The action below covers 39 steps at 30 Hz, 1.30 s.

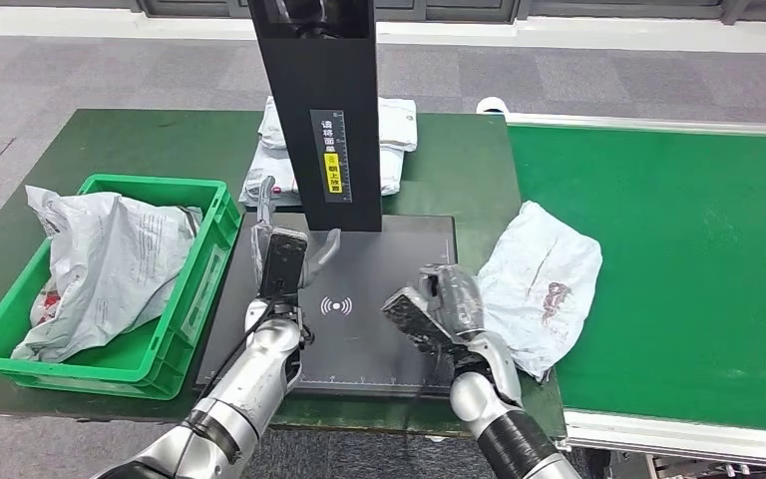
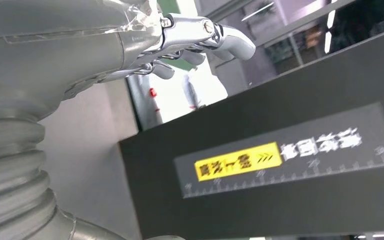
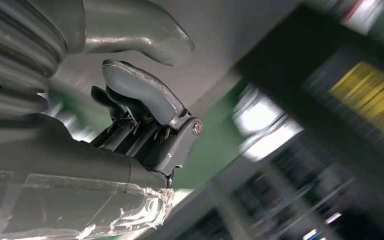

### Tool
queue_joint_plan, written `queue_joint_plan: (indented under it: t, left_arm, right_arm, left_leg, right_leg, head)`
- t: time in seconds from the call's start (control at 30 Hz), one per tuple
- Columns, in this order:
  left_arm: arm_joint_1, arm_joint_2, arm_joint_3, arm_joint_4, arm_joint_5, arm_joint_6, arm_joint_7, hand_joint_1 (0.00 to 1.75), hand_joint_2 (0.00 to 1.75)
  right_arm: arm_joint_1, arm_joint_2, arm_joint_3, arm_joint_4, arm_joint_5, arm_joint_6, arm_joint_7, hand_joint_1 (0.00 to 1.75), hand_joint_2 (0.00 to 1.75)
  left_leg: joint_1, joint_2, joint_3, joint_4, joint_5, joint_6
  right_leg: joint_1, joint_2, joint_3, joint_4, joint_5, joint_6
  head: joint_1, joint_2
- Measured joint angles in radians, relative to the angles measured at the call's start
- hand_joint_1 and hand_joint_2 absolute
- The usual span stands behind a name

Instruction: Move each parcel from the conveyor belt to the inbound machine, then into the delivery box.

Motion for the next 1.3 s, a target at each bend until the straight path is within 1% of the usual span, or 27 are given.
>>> queue_joint_plan:
  t: [0.07, 0.17, 0.3, 0.33, 0.43, 0.47, 0.53, 0.63, 0.73, 0.87, 0.97, 1.03, 1.17, 1.3]
  left_arm:
    - [-0.006, 0.004, 0.002, -0.006, -0.010, -0.012, 0.000, 0.00, 1.75]
    - [-0.017, 0.006, 0.003, -0.008, -0.016, -0.025, 0.000, 0.00, 1.75]
    - [-0.028, 0.006, 0.003, -0.008, -0.018, -0.031, 0.000, 0.00, 1.75]
    - [-0.030, 0.006, 0.003, -0.008, -0.018, -0.033, 0.000, 0.00, 1.75]
    - [-0.036, 0.006, 0.003, -0.006, -0.018, -0.039, 0.000, 0.00, 1.75]
    - [-0.039, 0.006, 0.003, -0.005, -0.017, -0.040, 0.000, 0.00, 1.75]
    - [-0.041, 0.006, 0.003, -0.004, -0.012, -0.040, 0.000, 0.00, 1.75]
    - [-0.040, 0.008, 0.008, -0.003, -0.002, -0.040, 0.000, 0.00, 1.75]
    - [-0.038, 0.010, 0.015, -0.002, 0.006, -0.045, 0.000, 0.00, 1.75]
    - [-0.032, 0.013, 0.024, -0.002, 0.011, -0.049, 0.000, 0.00, 1.75]
    - [-0.026, 0.016, 0.027, -0.002, 0.014, -0.050, 0.000, 0.00, 1.75]
    - [-0.021, 0.019, 0.030, -0.002, 0.018, -0.050, 0.000, 0.00, 1.75]
    - [-0.016, 0.023, 0.035, -0.003, 0.024, -0.050, 0.000, 0.00, 1.75]
    - [-0.014, 0.024, 0.037, -0.004, 0.024, -0.050, 0.000, 0.00, 1.75]
  right_arm:
    - [-0.003, 0.004, 0.061, -0.014, -0.020, 0.059, 0.009, 1.75, 1.75]
    - [-0.006, 0.006, 0.124, -0.024, -0.035, 0.129, 0.023, 1.75, 1.75]
    - [-0.008, 0.006, 0.168, -0.026, -0.037, 0.161, 0.030, 1.75, 1.75]
    - [-0.009, 0.006, 0.174, -0.026, -0.037, 0.167, 0.030, 1.66, 1.75]
    - [-0.009, 0.006, 0.186, -0.026, -0.032, 0.178, 0.037, 0.35, 1.75]
    - [-0.009, 0.006, 0.188, -0.026, -0.021, 0.165, 0.048, 0.00, 1.75]
    - [-0.008, 0.006, 0.189, -0.026, 0.022, 0.098, 0.091, 0.00, 1.75]
    - [-0.003, 0.001, 0.178, -0.040, 0.098, -0.037, 0.173, 0.00, 1.75]
    - [0.008, -0.009, 0.134, -0.071, 0.164, -0.139, 0.219, 0.00, 1.75]
    - [0.033, -0.024, 0.043, -0.110, 0.218, -0.200, 0.224, 0.00, 0.00]
    - [0.050, -0.039, -0.013, -0.124, 0.224, -0.236, 0.215, 0.00, 0.00]
    - [0.055, -0.050, -0.054, -0.124, 0.210, -0.243, 0.207, 0.00, 0.00]
    - [0.045, -0.068, -0.126, -0.089, 0.181, -0.222, 0.219, 0.00, 0.00]
    - [0.032, -0.078, -0.160, -0.032, 0.170, -0.206, 0.229, 0.00, 0.00]
  left_leg:
    - [0.000, 0.000, 0.000, 0.000, 0.000, 0.000]
    - [-0.001, 0.000, 0.000, 0.000, 0.000, 0.000]
    - [-0.002, -0.001, 0.000, 0.001, 0.000, 0.000]
    - [-0.002, -0.001, 0.000, 0.001, 0.000, 0.000]
    - [-0.002, -0.001, 0.000, 0.001, 0.000, 0.000]
    - [-0.002, -0.001, 0.000, 0.001, 0.000, 0.000]
    - [-0.002, -0.001, 0.000, 0.001, 0.000, 0.000]
    - [-0.002, 0.000, 0.000, 0.001, 0.000, 0.000]
    - [-0.003, -0.001, 0.000, 0.001, 0.000, 0.000]
    - [-0.003, -0.001, 0.000, 0.001, 0.000, 0.000]
    - [-0.003, -0.001, 0.000, 0.001, 0.000, 0.001]
    - [-0.003, -0.001, 0.000, 0.001, 0.000, 0.001]
    - [-0.003, -0.001, 0.000, 0.001, 0.000, 0.001]
    - [-0.003, -0.001, 0.000, 0.001, 0.000, 0.001]
  right_leg:
    - [0.000, 0.000, 0.000, 0.000, 0.000, 0.000]
    - [-0.002, 0.000, 0.000, 0.000, 0.000, 0.000]
    - [-0.003, -0.001, 0.000, 0.000, 0.000, 0.001]
    - [-0.003, -0.001, 0.000, 0.000, 0.000, 0.001]
    - [-0.003, -0.001, 0.000, 0.000, 0.000, 0.001]
    - [-0.003, -0.001, 0.000, 0.000, 0.000, 0.001]
    - [-0.003, -0.001, 0.000, 0.000, 0.000, 0.001]
    - [-0.003, 0.000, 0.000, 0.000, 0.000, 0.001]
    - [-0.003, -0.001, 0.000, 0.000, 0.000, 0.001]
    - [-0.003, -0.001, 0.000, 0.000, 0.000, 0.001]
    - [-0.003, -0.001, 0.000, 0.000, 0.000, 0.001]
    - [-0.003, -0.001, 0.000, 0.000, 0.000, 0.001]
    - [-0.003, -0.001, 0.000, 0.000, 0.001, 0.001]
    - [-0.003, -0.001, 0.000, 0.000, 0.001, 0.001]
  head:
    - [0.000, 0.000]
    - [0.000, 0.000]
    - [0.000, 0.000]
    - [0.000, 0.000]
    - [0.000, 0.000]
    - [0.000, 0.000]
    - [0.000, 0.000]
    - [0.000, 0.000]
    - [0.000, 0.000]
    - [0.000, 0.000]
    - [0.000, 0.000]
    - [0.000, 0.000]
    - [0.000, 0.000]
    - [0.000, 0.000]
